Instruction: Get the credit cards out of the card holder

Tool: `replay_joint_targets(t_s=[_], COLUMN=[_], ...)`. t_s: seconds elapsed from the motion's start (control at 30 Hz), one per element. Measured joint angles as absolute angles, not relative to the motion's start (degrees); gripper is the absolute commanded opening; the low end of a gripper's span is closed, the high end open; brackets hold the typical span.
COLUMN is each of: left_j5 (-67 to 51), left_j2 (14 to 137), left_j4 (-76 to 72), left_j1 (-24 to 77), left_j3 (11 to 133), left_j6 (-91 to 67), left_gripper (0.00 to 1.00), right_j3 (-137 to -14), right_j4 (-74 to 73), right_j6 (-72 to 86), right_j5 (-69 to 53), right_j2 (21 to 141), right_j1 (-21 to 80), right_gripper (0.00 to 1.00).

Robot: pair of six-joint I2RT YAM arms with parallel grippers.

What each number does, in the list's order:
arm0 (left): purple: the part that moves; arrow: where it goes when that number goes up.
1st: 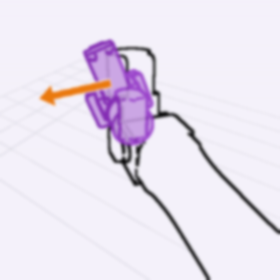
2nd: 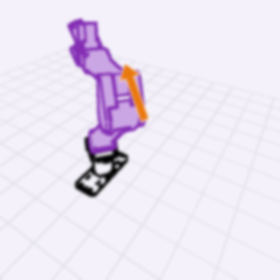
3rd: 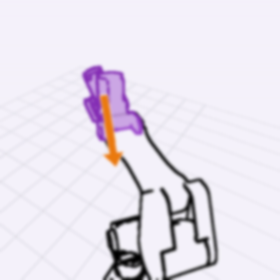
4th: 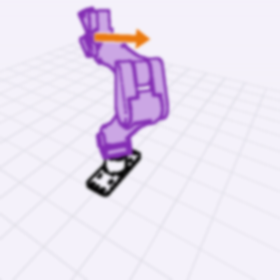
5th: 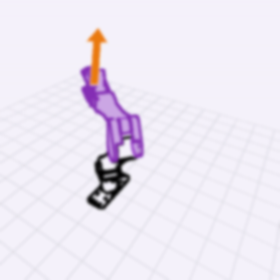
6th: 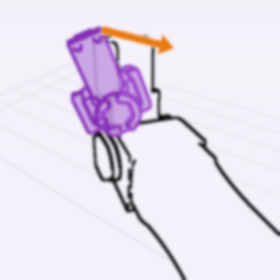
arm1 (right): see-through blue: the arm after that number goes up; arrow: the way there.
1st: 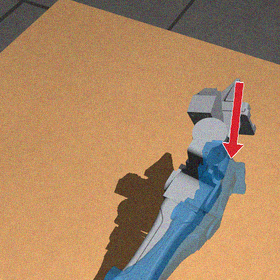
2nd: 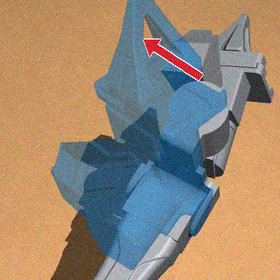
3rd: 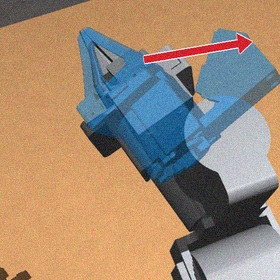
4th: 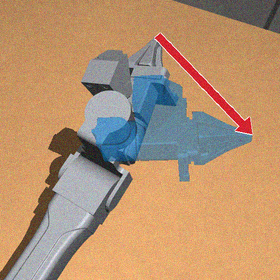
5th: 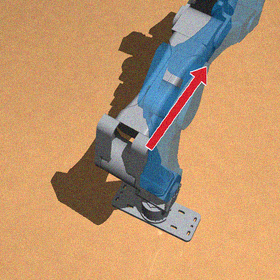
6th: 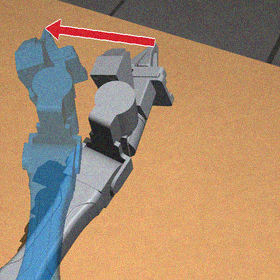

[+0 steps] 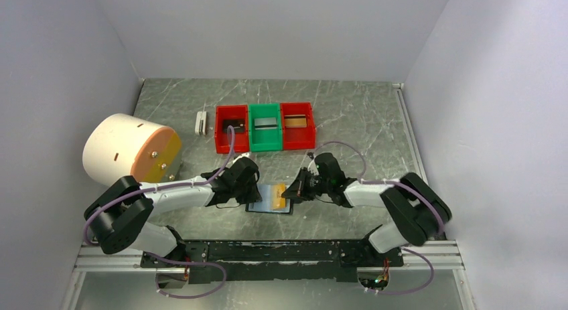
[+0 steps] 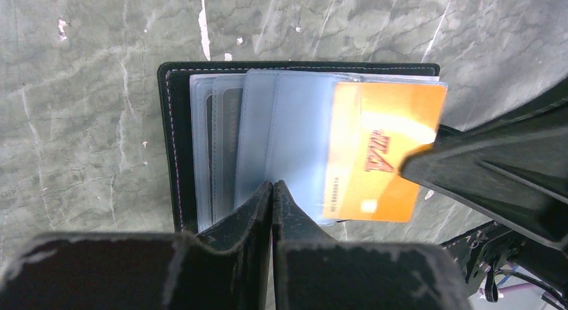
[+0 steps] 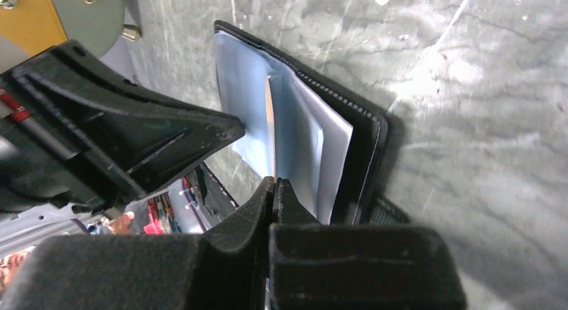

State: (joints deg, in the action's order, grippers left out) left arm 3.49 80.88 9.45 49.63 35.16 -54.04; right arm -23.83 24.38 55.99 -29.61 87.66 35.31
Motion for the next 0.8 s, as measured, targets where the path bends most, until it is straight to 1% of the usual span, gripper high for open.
replay_joint_targets(t_s=[0.13, 0.2, 0.27, 0.3, 0.37, 0.4, 0.47, 0.53, 0.67, 0.8], left_j5=[3.8, 4.0, 4.3, 4.6, 4.9, 5.1, 5.6, 6.3, 7.7, 8.0], left_j2=[80.7, 80.5, 80.1, 79.9, 79.1, 78.5, 77.5, 75.9, 72.9, 70.8], left_j4=[9.6, 10.1, 10.7, 11.1, 12.3, 13.1, 15.0, 16.9, 21.4, 23.1], left_j1=[49.6, 49.6, 49.7, 49.7, 49.7, 49.7, 49.7, 49.7, 49.6, 48.0], left_j3=[35.2, 35.2, 35.2, 35.2, 35.3, 35.3, 35.7, 36.0, 37.1, 39.2], left_j6=[-54.0, -54.0, -54.0, -53.9, -53.8, -53.6, -53.1, -52.4, -51.1, -49.5], left_gripper=[0.09, 0.11, 0.16, 0.21, 0.34, 0.43, 0.52, 0.56, 0.6, 0.64], right_j3=[-24.4, -26.0, -28.9, -30.3, -32.9, -34.3, -37.1, -39.3, -41.3, -41.8], right_j4=[14.5, 10.0, 5.7, 4.2, 1.6, 0.1, -2.1, -3.0, -1.1, 3.4], right_j6=[51.7, 49.0, 46.3, 44.8, 42.0, 40.4, 36.7, 32.8, 21.1, 6.1], right_j5=[-24.3, -21.5, -18.8, -17.7, -15.5, -14.1, -11.2, -8.3, -2.3, 3.1], right_j2=[78.0, 73.6, 70.7, 69.5, 67.5, 66.7, 65.6, 65.0, 64.5, 66.4], right_j1=[35.1, 34.7, 34.4, 34.4, 34.3, 34.3, 34.3, 34.2, 34.2, 34.2], right_gripper=[0.0, 0.0, 0.0, 0.0, 0.0, 0.0, 0.0, 0.0, 0.0, 0.0])
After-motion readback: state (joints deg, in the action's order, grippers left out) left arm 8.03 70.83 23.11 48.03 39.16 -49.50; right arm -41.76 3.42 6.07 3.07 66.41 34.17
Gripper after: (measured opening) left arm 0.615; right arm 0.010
